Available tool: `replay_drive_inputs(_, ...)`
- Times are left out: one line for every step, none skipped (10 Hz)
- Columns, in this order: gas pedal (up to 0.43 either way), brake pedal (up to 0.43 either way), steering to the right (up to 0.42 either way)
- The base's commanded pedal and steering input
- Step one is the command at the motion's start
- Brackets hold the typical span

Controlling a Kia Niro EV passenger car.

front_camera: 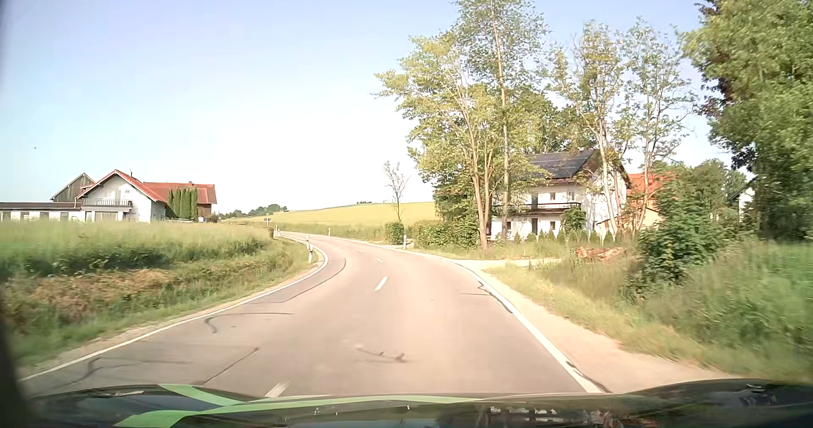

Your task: Follow the waypoints while adhering to traffic rules and regulations

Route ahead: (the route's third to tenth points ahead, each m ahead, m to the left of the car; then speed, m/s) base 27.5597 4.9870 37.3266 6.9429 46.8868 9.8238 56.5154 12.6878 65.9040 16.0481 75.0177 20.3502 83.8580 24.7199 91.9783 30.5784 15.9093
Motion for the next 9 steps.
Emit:
replay_drive_inputs(0.098,0.0,-0.009)
replay_drive_inputs(0.098,0.0,-0.011)
replay_drive_inputs(0.11,0.0,-0.022)
replay_drive_inputs(0.13,0.0,-0.035)
replay_drive_inputs(0.138,0.0,-0.043)
replay_drive_inputs(0.15,0.0,-0.047)
replay_drive_inputs(0.169,0.0,-0.048)
replay_drive_inputs(0.189,0.0,-0.048)
replay_drive_inputs(0.197,0.0,-0.048)
